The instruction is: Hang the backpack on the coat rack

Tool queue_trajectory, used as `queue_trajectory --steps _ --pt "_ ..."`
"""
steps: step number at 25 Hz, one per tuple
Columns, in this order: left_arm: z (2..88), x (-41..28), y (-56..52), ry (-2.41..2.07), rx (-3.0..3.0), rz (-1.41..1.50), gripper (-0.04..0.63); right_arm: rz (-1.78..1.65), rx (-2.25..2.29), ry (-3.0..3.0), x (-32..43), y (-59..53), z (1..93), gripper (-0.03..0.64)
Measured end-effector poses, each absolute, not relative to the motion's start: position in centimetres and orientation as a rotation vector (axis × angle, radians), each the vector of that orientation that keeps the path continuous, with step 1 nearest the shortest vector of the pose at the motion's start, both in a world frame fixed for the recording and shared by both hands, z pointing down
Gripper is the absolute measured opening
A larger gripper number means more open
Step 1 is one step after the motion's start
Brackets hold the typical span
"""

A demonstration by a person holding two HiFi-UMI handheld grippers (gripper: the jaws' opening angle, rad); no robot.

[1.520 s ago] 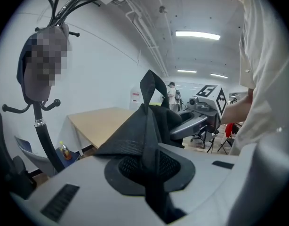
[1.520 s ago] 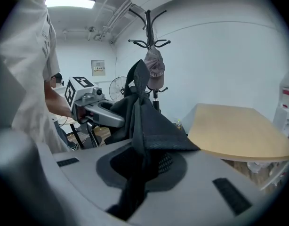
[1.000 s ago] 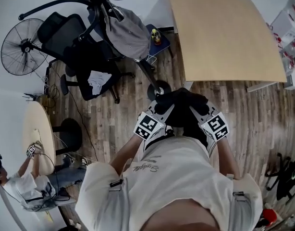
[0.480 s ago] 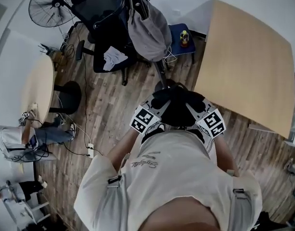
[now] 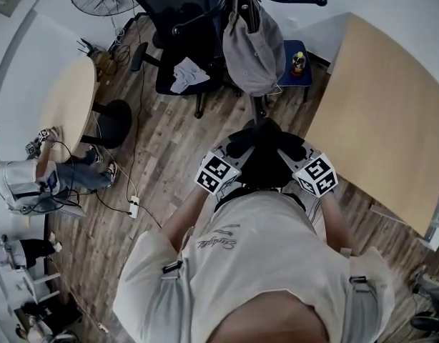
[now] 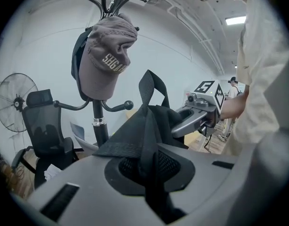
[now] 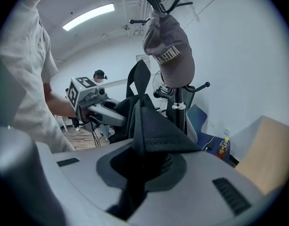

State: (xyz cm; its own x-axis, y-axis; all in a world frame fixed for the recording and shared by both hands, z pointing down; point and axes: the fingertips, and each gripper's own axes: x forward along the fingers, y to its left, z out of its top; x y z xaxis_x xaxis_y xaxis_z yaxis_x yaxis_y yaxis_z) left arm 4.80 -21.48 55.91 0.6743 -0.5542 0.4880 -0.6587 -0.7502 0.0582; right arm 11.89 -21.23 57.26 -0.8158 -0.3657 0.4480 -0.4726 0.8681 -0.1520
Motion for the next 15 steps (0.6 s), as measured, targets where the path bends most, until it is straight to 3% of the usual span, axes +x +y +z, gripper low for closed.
queue_trajectory --steps 15 --pt "58.9 2.2 -26.8 -1.001 2.603 0.626 0.043 0.371 0.574 -2.58 9.7 -27.2 60.1 0.031"
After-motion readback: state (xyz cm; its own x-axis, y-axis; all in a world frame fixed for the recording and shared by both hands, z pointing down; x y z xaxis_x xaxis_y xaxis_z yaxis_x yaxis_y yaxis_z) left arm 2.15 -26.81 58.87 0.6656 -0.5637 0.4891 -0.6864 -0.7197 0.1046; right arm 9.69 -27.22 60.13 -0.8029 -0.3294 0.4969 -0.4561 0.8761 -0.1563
